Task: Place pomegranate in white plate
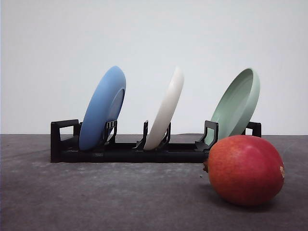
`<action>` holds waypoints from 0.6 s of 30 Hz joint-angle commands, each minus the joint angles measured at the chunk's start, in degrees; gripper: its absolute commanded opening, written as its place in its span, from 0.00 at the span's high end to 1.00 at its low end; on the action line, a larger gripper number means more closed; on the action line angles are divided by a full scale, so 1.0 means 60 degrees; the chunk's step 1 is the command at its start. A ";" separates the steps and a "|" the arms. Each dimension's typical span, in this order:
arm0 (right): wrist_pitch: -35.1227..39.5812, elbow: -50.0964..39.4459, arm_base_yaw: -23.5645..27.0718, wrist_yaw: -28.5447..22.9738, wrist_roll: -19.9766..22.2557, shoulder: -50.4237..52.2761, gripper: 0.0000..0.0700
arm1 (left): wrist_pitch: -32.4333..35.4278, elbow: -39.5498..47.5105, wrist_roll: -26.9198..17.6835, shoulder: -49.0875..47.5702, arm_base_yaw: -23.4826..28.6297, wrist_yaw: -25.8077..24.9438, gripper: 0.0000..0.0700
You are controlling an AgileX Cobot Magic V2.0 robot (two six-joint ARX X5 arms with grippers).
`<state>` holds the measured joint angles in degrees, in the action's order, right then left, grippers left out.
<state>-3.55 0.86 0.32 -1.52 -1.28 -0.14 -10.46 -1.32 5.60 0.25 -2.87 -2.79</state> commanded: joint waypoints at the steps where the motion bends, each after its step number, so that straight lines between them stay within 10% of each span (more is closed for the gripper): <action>1: 0.0101 -0.0036 -0.0011 -0.0007 0.0040 -0.0011 0.96 | 0.0062 0.0106 0.0246 -0.0004 -0.0007 0.0007 0.97; 18: 0.2353 0.0000 -0.0015 0.0087 -0.1230 -0.0011 0.96 | 0.2178 -0.0109 0.1506 0.0000 -0.0004 0.0057 0.98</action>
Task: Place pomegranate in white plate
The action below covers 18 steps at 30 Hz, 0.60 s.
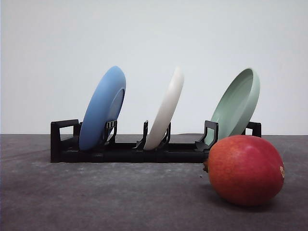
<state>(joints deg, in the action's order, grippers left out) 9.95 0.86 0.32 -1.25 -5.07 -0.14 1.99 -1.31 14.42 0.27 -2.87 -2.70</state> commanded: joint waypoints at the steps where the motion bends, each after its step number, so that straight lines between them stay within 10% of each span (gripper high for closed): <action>1: 0.0246 0.0001 -0.0015 0.0036 -0.0723 -0.0011 0.97 | 0.0099 -0.0188 0.0036 -0.0004 -0.0004 0.0095 0.98; 9: -0.1474 0.1153 -0.0022 0.0050 -0.1124 -0.0055 0.99 | -0.1545 -0.1708 0.0032 0.0110 -0.0004 0.1894 0.98; 18: -0.4961 0.4140 -0.0022 0.0064 -0.1045 -0.1469 0.99 | -0.4437 -0.4490 -0.0073 0.2068 -0.0007 0.1906 0.98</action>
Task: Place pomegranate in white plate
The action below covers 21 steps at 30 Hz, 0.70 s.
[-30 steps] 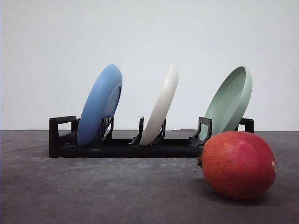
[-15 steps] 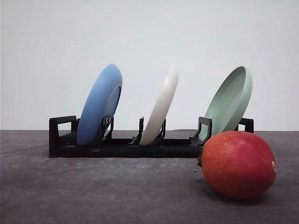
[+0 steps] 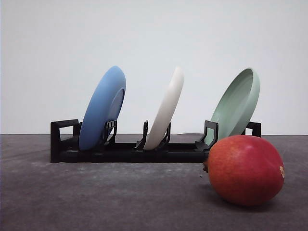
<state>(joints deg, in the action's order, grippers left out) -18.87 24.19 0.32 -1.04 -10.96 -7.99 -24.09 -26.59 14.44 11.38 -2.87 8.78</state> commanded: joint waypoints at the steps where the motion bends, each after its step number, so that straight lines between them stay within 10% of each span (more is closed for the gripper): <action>1: -0.0416 0.0545 -0.0022 0.0108 0.0058 -0.0446 0.99 | -0.0388 -0.0547 -0.0080 0.0539 -0.0007 -0.0084 0.98; 14: -0.0996 0.1623 -0.0089 0.3227 0.1230 -0.3766 0.99 | -0.2394 -0.3331 -0.1476 0.5012 -0.0021 -0.2879 0.98; 21: -0.0414 0.1623 -0.1312 0.3345 0.1561 -0.4775 0.99 | -0.1776 -0.3992 -0.1836 0.6495 -0.0872 -0.3137 0.98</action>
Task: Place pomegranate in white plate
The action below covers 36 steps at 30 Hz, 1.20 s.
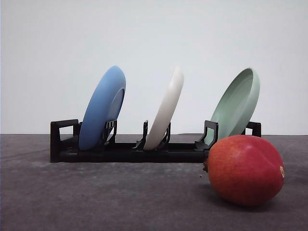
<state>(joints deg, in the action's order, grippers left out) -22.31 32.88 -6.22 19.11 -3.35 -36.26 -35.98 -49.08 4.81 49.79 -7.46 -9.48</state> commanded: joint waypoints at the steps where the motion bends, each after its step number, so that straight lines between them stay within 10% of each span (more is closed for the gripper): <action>1: 0.0237 0.0175 -0.0501 -0.0106 0.0388 -0.0118 0.99 | 0.0305 -0.0307 -0.0243 0.0214 -0.0290 -0.0093 0.98; 12: 0.0672 0.0175 -0.2674 -0.0217 0.1610 -0.0181 0.99 | 0.0858 -0.0510 -0.3806 0.0661 -0.2760 -0.0240 0.98; 16: 0.0707 0.0175 -0.2754 -0.0217 0.1643 -0.0177 0.96 | 0.0860 -0.0510 -0.3805 0.0665 -0.3195 -0.0242 0.96; 21: 0.0710 0.0177 -0.2754 -0.0222 0.1559 -0.0062 0.35 | 0.0877 -0.0510 -0.3744 0.0661 -0.3419 -0.0262 0.43; 36: 0.0679 0.0178 -0.2754 -0.0264 0.1092 0.0711 0.35 | 0.3625 -0.0510 -0.3467 0.1605 -0.5323 0.0165 0.44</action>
<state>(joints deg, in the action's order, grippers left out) -18.66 32.88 -22.44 17.74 4.60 -31.65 -15.46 -50.98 -16.80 58.34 -38.63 -8.92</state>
